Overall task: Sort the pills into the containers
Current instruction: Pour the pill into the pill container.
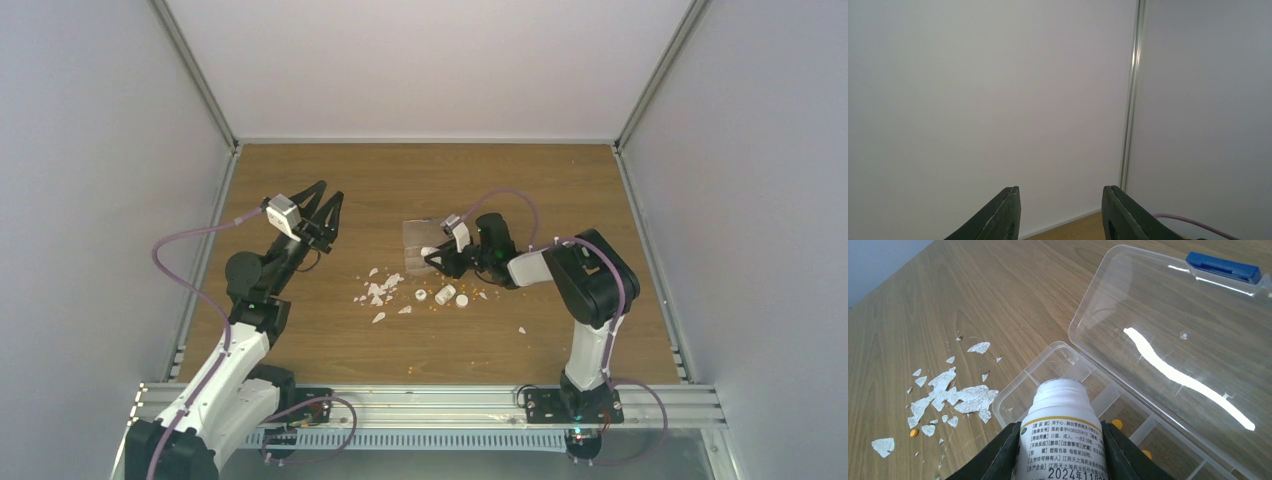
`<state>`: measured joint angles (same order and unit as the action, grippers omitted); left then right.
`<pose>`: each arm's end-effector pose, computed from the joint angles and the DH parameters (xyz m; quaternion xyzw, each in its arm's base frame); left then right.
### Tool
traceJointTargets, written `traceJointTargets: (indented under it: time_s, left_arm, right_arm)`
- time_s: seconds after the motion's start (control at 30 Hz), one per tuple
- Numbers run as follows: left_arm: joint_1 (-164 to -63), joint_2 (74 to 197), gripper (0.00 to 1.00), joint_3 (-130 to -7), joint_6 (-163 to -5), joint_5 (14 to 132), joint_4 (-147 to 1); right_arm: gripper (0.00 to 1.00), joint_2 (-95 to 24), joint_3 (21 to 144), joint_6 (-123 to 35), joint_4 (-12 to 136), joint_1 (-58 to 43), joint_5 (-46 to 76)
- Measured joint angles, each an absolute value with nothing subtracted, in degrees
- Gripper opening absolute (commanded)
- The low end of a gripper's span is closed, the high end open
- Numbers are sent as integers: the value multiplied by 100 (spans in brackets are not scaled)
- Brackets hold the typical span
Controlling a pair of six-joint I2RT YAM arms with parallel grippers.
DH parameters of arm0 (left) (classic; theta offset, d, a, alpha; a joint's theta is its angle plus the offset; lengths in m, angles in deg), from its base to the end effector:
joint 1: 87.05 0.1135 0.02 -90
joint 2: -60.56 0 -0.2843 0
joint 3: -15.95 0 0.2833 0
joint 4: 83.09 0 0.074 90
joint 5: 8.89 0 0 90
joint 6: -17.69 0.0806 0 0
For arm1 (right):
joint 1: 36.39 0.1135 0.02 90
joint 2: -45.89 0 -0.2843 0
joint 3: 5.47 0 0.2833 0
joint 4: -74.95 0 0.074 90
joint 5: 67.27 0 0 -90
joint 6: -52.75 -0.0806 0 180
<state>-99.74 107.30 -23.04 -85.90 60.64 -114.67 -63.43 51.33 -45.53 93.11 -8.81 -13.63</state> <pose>0.2305 -0.0808 0.3427 0.1447 0.5383 -0.2819 0.7809 0.3334 0.2281 0.0786 -0.2844 0.8040 0.3990 0.3369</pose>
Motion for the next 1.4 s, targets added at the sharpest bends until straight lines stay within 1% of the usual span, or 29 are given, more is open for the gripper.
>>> traceJointTargets:
  time_s: [0.6, 1.07, 1.4]
  left_arm:
    - [-9948, 10795, 99, -2304, -8629, 6031, -11469]
    - [-9878, 10885, 99, -2304, -8647, 5948, -11469]
    - [-9851, 10889, 99, -2304, -8673, 5939, -11469]
  right_arm:
    - [54, -6328, 5597, -4264, 8516, -785, -987]
    - [55, -6275, 6034, -3914, 7530, -606, -460]
    - [55, -6205, 6191, -3812, 7075, -584, -300]
